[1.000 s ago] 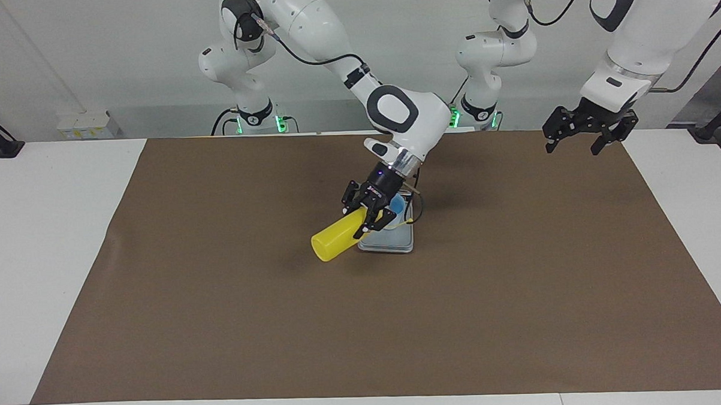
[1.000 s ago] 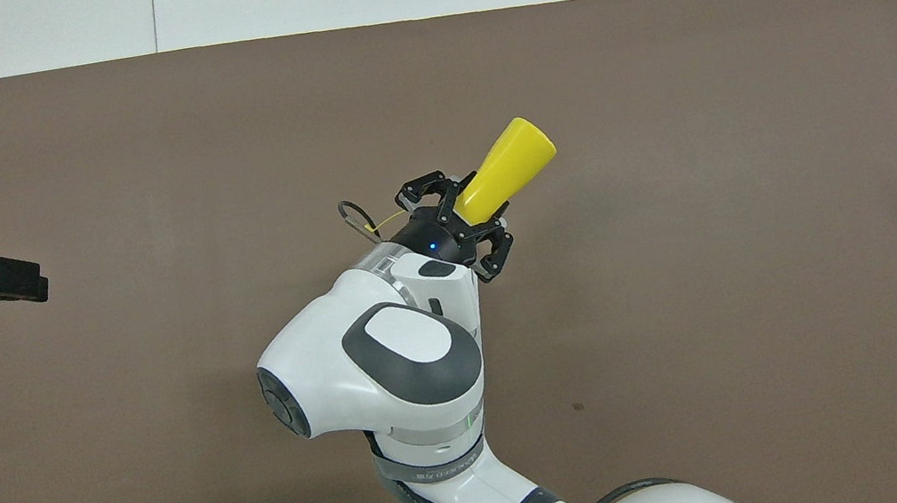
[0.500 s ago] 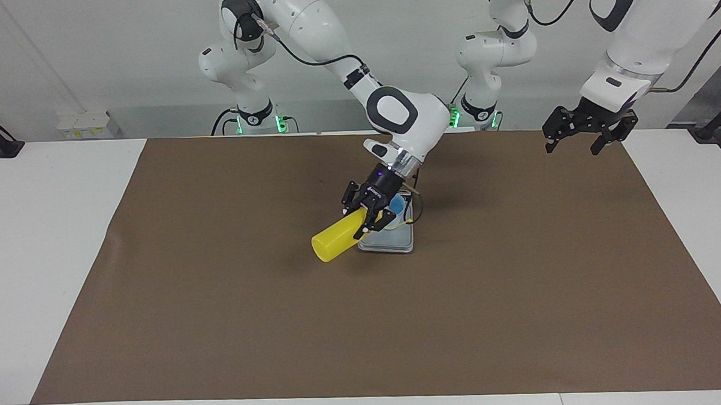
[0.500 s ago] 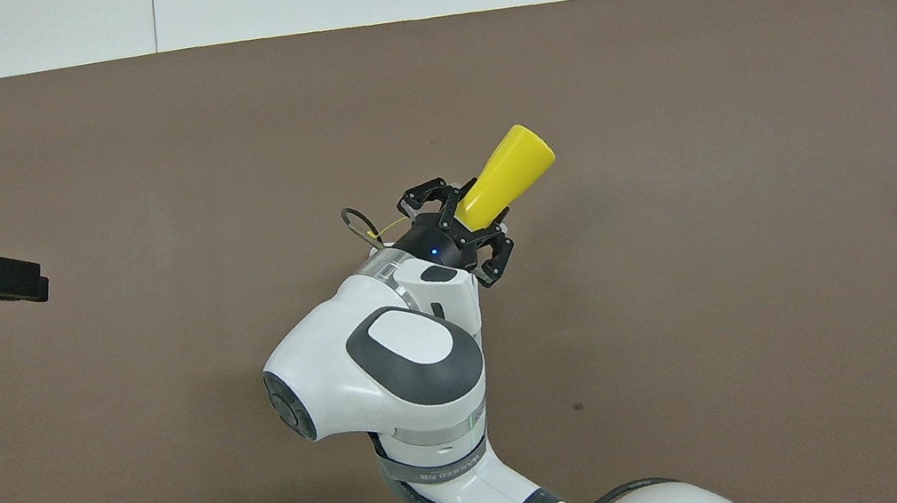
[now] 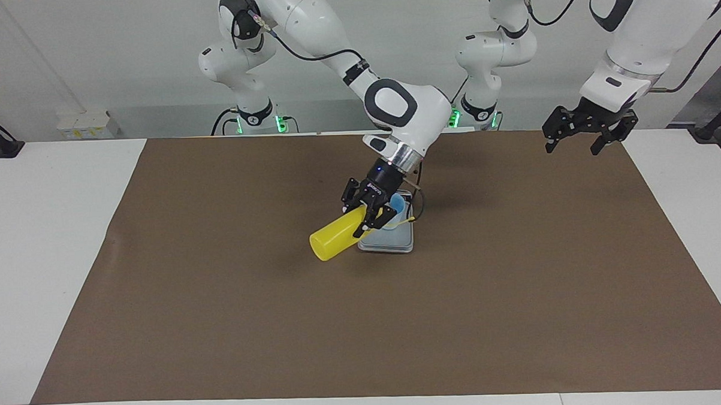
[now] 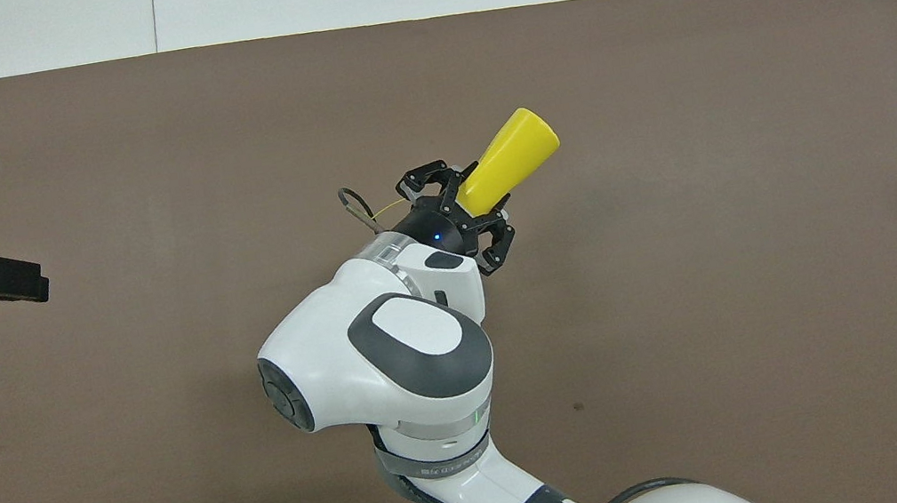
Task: Pour seasoning into cup on scale with both arms
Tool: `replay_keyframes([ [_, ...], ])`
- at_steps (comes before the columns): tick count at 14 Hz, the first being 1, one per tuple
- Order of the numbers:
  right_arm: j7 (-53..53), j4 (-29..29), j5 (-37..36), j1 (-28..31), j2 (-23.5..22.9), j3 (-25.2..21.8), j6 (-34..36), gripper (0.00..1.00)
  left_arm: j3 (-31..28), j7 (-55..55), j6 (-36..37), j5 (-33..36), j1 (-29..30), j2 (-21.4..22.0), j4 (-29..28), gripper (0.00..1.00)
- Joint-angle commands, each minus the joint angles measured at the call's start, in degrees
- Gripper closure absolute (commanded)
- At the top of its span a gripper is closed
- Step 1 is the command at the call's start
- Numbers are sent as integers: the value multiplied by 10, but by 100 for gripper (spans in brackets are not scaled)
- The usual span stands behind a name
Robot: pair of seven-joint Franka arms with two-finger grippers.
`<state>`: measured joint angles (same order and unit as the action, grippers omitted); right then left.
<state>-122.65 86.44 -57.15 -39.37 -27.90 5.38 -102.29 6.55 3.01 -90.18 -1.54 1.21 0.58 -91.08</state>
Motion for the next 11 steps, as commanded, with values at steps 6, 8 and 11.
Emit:
replay_keyframes([
  [6, -9, 12, 243, 110, 113, 2, -21, 100, 1, 8, -5, -4, 2, 16, -21, 0],
  [8, -4, 12, 310, 131, 121, 2, -25, 100, 1, 8, -6, -4, 2, 16, -22, 0],
  [11, -5, 12, 380, 165, 143, 2, -47, 100, 1, 8, -7, -4, 1, 17, -23, 0],
])
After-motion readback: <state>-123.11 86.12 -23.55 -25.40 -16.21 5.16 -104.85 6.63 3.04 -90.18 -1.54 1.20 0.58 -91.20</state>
